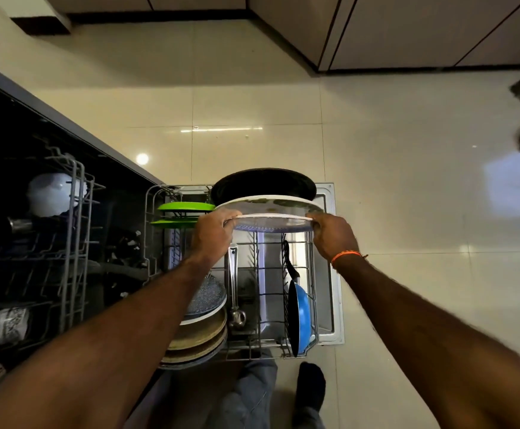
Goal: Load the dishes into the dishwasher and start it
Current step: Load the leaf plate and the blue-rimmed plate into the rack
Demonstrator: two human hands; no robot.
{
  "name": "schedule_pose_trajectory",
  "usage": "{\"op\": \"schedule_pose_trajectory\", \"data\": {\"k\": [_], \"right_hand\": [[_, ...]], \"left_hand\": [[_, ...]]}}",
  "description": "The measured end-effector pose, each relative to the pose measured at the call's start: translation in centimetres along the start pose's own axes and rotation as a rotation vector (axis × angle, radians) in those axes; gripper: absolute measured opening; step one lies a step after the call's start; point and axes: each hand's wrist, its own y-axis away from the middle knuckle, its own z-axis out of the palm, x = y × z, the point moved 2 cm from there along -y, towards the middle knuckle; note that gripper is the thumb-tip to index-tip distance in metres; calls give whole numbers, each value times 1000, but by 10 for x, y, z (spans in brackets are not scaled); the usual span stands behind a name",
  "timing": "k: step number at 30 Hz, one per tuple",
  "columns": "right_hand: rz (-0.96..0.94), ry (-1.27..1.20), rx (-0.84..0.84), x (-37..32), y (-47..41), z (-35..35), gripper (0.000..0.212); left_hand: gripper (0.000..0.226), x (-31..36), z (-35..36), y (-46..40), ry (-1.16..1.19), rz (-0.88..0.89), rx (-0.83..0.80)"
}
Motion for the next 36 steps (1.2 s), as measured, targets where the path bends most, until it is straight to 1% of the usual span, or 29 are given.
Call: {"op": "schedule_pose_trajectory", "data": {"k": [4,6,10,14,19,21,24,28,32,36], "right_hand": [[28,9,-14,-4,-7,13,34],[30,22,-19,-9,-7,16,38],[58,38,-8,-22,1,11,39],[22,70,-1,-37,20,-11,35],[-44,80,-108,-62,54,-46,38],[-87,93,-160,-75,71,-62,39],[-152,117,-222,-96,95,-90,39],[-302,164,-263,-121,127,-126,40],[-472,271,-301,-135,164,-156,43],[-653,381,-334,-149,198,-179,39]], "left_hand": [[28,0,5,-5,-39,-46,-32],[32,1,6,-6,-58,-63,-39],[39,7,-2,1,-100,-103,-97],[45,22,-20,22,-104,-127,-153],[42,49,-57,67,-121,-155,-192],[40,64,-75,91,-134,-171,-176],[47,88,-99,129,-99,-238,-141],[39,117,-126,189,-71,-317,-25],[51,146,-138,268,14,-419,141],[49,167,-130,340,34,-538,234]]}}
